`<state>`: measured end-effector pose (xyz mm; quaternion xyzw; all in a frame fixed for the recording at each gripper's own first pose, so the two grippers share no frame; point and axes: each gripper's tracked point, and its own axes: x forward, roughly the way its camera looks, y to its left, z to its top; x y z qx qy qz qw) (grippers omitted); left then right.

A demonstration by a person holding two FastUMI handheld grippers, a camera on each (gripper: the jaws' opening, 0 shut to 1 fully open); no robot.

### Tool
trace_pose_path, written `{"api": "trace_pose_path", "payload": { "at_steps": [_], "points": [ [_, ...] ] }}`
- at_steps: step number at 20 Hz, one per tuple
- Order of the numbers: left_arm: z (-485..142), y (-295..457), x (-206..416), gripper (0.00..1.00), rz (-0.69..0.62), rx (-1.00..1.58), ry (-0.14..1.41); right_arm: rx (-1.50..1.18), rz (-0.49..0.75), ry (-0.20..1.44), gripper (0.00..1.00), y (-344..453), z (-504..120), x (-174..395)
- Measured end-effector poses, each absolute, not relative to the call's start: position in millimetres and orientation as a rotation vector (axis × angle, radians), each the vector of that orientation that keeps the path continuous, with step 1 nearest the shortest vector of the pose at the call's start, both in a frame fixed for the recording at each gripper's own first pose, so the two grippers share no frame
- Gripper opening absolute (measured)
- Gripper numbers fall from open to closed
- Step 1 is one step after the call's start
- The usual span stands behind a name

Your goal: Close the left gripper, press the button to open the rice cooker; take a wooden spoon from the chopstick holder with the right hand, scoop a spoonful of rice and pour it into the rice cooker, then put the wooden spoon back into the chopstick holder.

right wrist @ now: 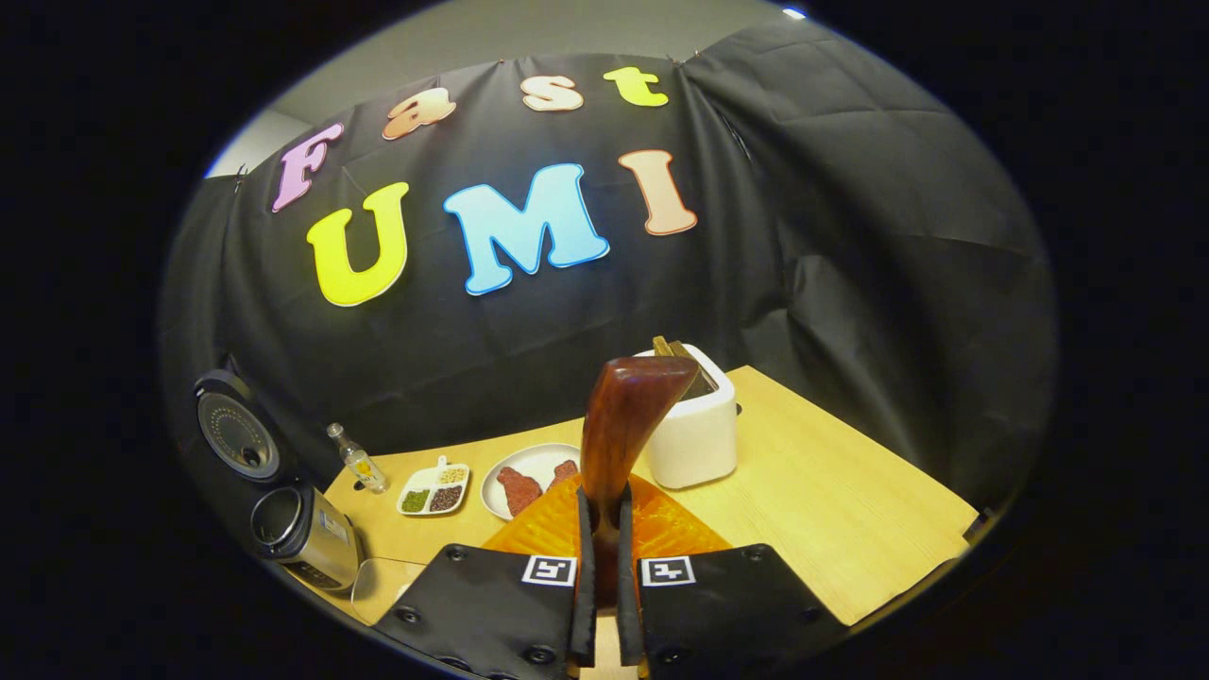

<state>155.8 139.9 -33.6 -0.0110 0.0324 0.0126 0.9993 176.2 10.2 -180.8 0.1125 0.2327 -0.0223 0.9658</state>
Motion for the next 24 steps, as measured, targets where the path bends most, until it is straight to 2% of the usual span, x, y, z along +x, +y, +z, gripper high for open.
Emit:
{"api": "trace_pose_path", "payload": {
  "at_steps": [15,19,20,22,24],
  "points": [
    [-29,139,141,0.80,0.056,-0.010,0.073,0.253,-0.059,0.649,0.13,0,-268,130],
    [-28,140,141,0.80,0.062,-0.007,0.073,0.242,-0.058,0.671,0.15,0,-273,124],
    [-29,141,142,0.80,0.064,-0.007,0.075,0.245,-0.052,0.662,0.12,1,-270,124],
    [-30,143,145,0.80,0.068,-0.008,0.080,0.244,-0.053,0.634,0.22,-2,-258,128],
    [-30,143,150,0.80,0.065,-0.010,0.084,0.216,-0.062,0.609,0.52,-8,-243,131]
  ]
}}
